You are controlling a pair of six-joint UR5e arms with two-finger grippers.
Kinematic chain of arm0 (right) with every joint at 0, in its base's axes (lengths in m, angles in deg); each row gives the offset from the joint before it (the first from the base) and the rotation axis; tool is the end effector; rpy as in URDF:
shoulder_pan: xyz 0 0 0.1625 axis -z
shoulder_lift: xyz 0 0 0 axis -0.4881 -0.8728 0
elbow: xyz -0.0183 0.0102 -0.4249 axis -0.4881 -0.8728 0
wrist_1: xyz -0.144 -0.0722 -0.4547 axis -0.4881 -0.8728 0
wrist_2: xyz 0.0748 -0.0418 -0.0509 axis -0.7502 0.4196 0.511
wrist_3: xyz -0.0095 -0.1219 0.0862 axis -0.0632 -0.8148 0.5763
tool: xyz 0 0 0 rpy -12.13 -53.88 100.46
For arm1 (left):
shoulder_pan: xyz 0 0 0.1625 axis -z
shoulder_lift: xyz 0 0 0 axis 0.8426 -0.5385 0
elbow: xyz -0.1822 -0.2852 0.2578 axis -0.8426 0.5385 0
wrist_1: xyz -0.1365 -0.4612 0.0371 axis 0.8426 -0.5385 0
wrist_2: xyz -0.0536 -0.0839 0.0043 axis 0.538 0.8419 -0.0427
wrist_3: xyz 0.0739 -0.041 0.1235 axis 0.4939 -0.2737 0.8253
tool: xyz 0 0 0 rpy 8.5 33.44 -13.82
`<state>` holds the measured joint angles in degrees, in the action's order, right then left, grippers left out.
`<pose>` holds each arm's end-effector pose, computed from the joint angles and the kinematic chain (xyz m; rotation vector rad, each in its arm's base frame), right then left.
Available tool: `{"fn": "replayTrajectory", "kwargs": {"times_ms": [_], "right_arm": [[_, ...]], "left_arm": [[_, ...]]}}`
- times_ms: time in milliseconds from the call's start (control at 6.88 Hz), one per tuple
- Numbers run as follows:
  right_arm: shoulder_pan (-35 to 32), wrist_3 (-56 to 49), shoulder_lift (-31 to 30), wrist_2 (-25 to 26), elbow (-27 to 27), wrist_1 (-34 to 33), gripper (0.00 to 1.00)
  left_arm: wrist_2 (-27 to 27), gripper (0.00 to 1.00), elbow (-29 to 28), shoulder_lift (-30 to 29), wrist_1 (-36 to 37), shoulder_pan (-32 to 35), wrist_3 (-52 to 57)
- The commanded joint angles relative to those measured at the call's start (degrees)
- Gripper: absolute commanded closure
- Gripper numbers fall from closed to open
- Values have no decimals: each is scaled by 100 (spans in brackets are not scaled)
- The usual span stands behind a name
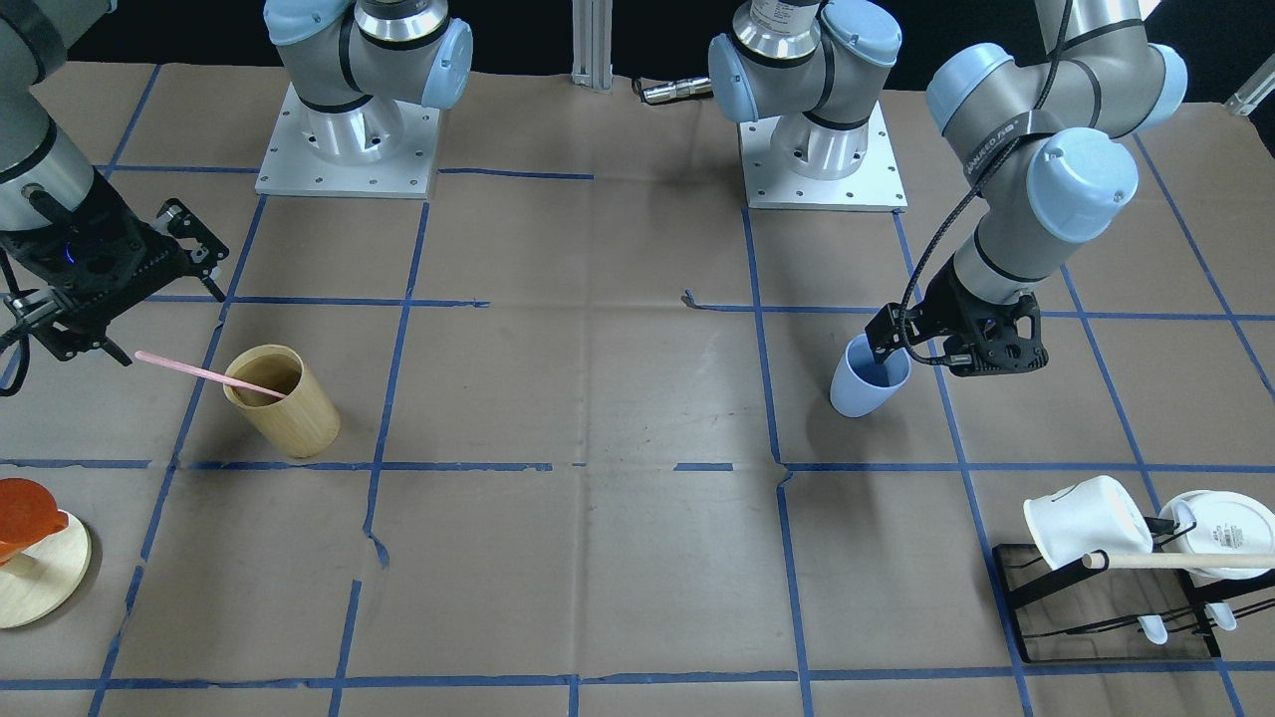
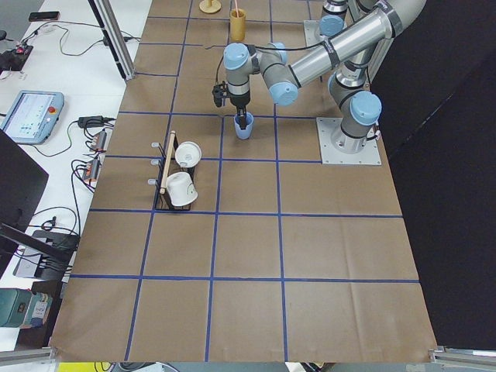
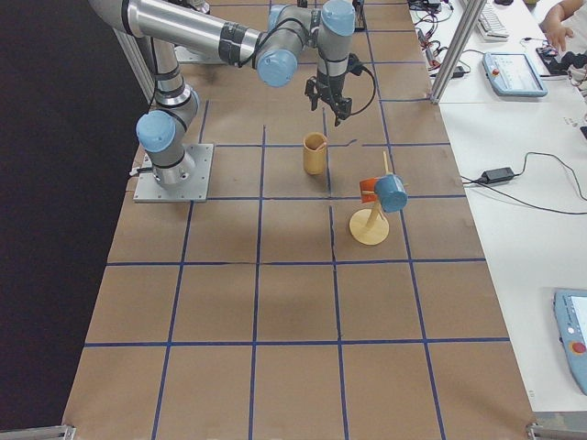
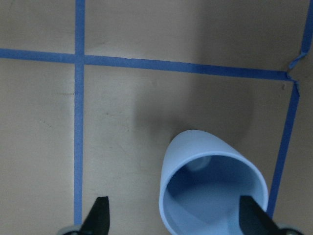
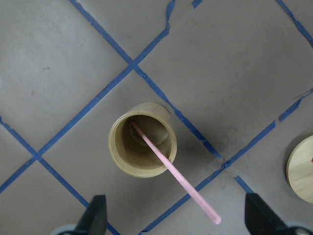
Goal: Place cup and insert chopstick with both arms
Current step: 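Grasp the light blue cup with left gripper while right gripper nears bamboo cup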
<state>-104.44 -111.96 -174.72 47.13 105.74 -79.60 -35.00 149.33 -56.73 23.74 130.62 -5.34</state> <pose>-0.0152 -0.5885 0.3580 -1.3143 2.8336 0.0011 0.0230 -0.5317 0.1931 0.1406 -3.1270 -0.1310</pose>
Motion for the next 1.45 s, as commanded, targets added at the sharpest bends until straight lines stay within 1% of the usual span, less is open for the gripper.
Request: {"fn": "replayTrajectory", "kwargs": {"times_ms": [0,145,291,436,581,872,1162,1308], "right_arm": [[261,-1815,-70,-10,165,134,0],[384,-2486,-53,-62,314,56,0],[403,-2650,-35,-115,437,12,0],[403,-2938,-18,-246,534,-128,0],[403,-3342,9,-343,578,-330,0],[403,-3372,35,-344,684,-620,0],[403,-3905,96,-353,763,-919,0],[411,-4108,123,-318,903,-1034,0]], "left_arm": [[-1,9,105,-186,66,-8,7],[-1,25,106,-291,66,-8,51],[-27,49,114,-310,49,-8,77],[-27,98,80,-336,40,-8,95],[-19,100,62,-354,66,-8,104],[16,100,-8,-345,84,10,-53],[78,100,-349,-353,-56,254,-806],[165,100,-621,-432,-57,700,-1497]]}}
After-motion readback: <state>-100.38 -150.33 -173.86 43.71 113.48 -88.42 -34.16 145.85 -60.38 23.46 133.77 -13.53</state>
